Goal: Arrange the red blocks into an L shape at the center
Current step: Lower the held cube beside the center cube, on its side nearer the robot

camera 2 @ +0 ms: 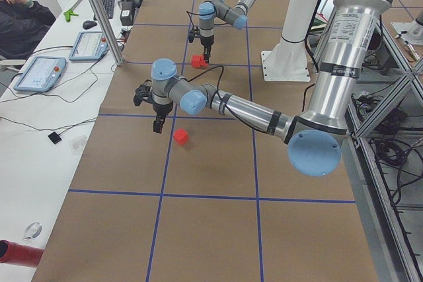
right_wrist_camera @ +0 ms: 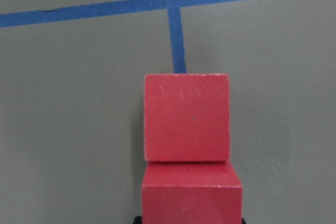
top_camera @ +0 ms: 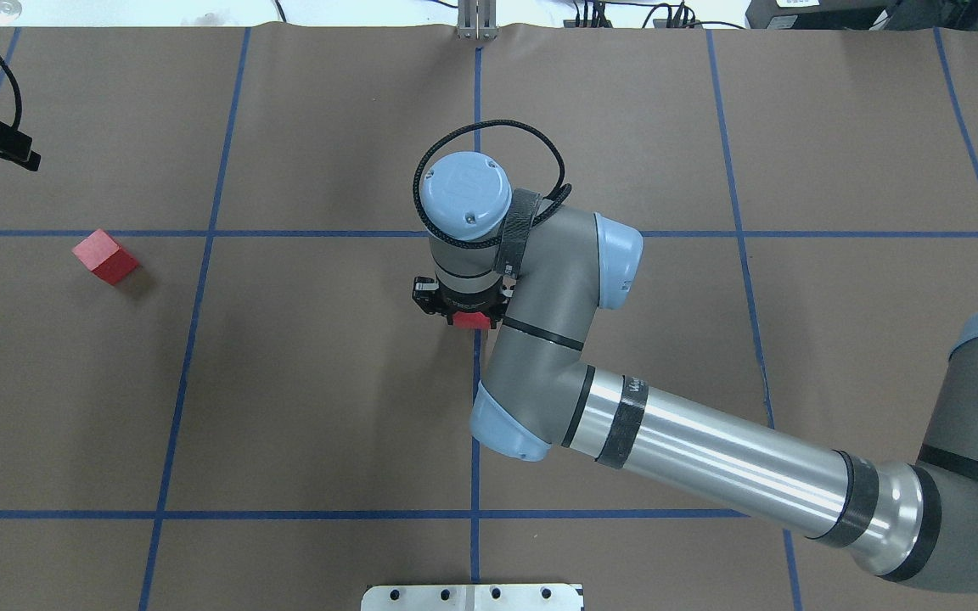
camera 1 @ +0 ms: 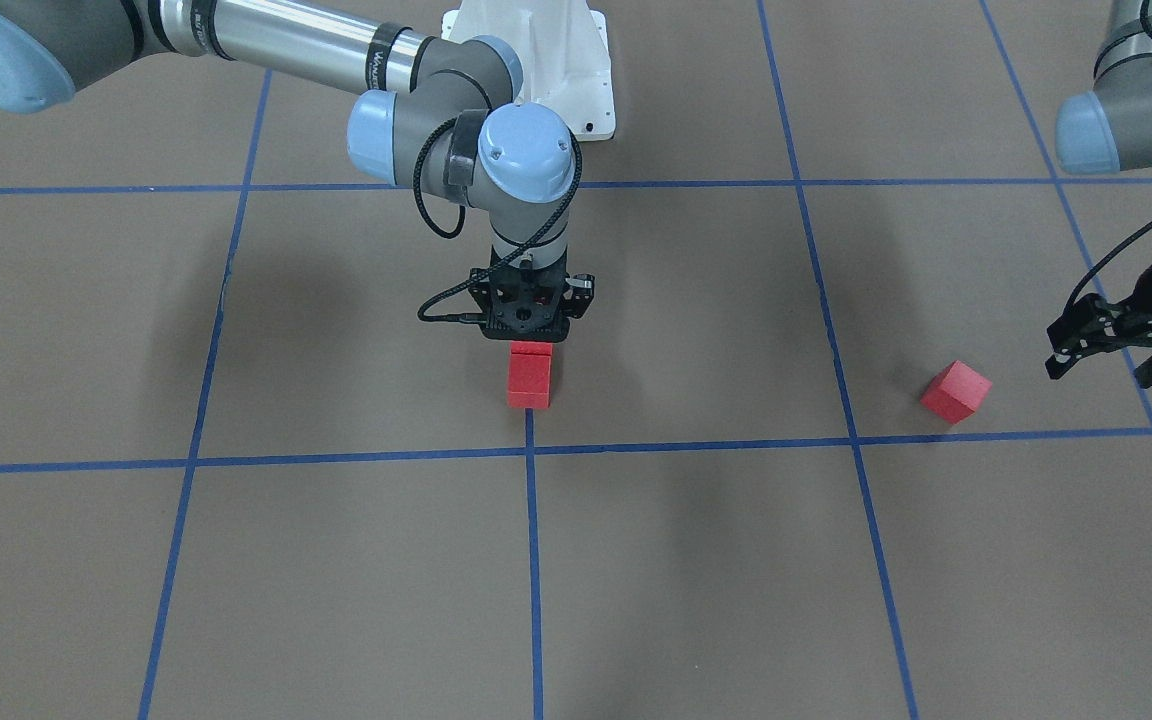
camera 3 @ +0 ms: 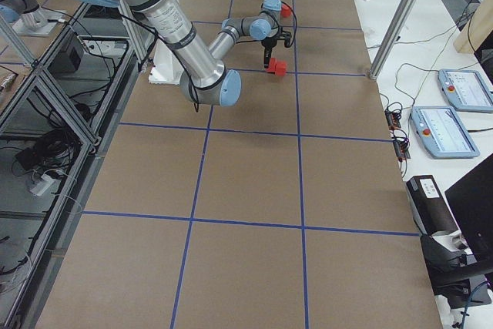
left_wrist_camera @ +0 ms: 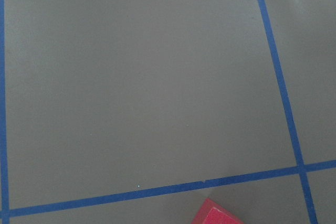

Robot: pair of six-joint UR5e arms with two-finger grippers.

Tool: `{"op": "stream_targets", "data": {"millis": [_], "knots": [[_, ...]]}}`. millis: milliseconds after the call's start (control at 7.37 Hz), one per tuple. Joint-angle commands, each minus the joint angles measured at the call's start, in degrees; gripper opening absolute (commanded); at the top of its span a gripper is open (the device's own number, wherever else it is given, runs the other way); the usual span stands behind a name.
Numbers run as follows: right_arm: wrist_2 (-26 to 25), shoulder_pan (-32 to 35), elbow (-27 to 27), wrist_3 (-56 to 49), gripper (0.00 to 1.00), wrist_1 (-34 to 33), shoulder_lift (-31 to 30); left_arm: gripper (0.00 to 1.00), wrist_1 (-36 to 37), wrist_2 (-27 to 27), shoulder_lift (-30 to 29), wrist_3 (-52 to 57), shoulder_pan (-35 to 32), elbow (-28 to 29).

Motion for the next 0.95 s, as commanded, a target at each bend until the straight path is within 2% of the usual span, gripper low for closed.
{"op": "stream_targets", "data": {"millis": [0, 814], "knots": [[-0.76, 0.02, -1.54, -2.06, 0.00, 2.79, 0.00, 0.99, 0.02, -0.06, 0.02, 0.00, 0.00, -0.01], [-0.68, 1.43, -1.45, -5.32, 0.00, 2.97, -0.88, 1.00, -0.07, -0.06, 0.02, 0.00, 0.00, -0.09]]}}
